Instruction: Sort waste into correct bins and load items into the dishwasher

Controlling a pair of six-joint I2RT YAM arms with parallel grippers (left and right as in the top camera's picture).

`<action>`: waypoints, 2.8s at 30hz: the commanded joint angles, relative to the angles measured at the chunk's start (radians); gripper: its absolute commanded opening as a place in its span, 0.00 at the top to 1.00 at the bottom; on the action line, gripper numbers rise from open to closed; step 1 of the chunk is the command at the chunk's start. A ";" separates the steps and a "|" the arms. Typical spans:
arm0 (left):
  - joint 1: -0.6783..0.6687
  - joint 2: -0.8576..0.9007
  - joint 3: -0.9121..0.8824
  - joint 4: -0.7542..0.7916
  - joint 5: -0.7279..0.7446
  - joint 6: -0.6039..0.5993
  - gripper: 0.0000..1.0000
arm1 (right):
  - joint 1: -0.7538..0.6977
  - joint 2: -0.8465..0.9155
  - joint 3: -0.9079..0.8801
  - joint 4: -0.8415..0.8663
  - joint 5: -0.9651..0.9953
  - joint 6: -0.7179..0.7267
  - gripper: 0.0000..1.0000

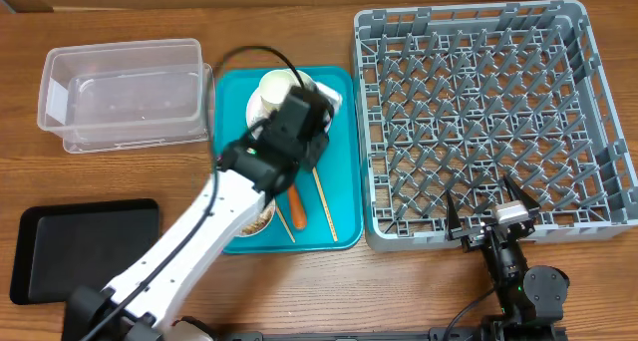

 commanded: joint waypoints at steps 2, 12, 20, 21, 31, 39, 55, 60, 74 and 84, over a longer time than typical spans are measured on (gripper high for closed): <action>0.130 -0.041 0.119 -0.002 -0.028 -0.073 0.96 | 0.004 -0.010 -0.011 0.005 0.006 0.008 0.00; 0.499 -0.003 0.129 0.068 0.007 -0.211 0.96 | 0.004 -0.010 -0.011 0.005 0.006 0.008 0.00; 0.686 0.150 0.129 0.228 0.189 -0.216 0.96 | 0.004 -0.010 -0.011 0.005 0.006 0.008 0.00; 0.695 0.174 0.129 0.248 0.197 -0.216 0.96 | 0.004 -0.010 -0.011 0.005 0.006 0.008 0.00; 0.735 0.285 0.129 0.312 0.197 -0.215 0.84 | 0.004 -0.010 -0.011 0.005 0.006 0.008 0.00; 0.736 0.309 0.129 0.297 0.193 -0.214 0.83 | 0.004 -0.010 -0.011 0.005 0.006 0.008 0.00; 0.791 -0.098 0.228 -0.169 0.071 -0.478 0.96 | 0.004 -0.010 -0.011 0.005 0.006 0.008 0.00; 0.847 -0.250 0.208 -0.430 -0.055 -0.765 0.96 | 0.004 -0.010 -0.011 0.005 0.006 0.008 0.00; 1.232 -0.305 -0.195 -0.384 0.236 -0.560 0.96 | 0.004 -0.010 -0.011 0.005 0.006 0.008 0.00; 1.412 -0.291 -0.504 -0.048 0.358 -0.497 0.96 | 0.004 -0.010 -0.011 0.005 0.006 0.008 0.00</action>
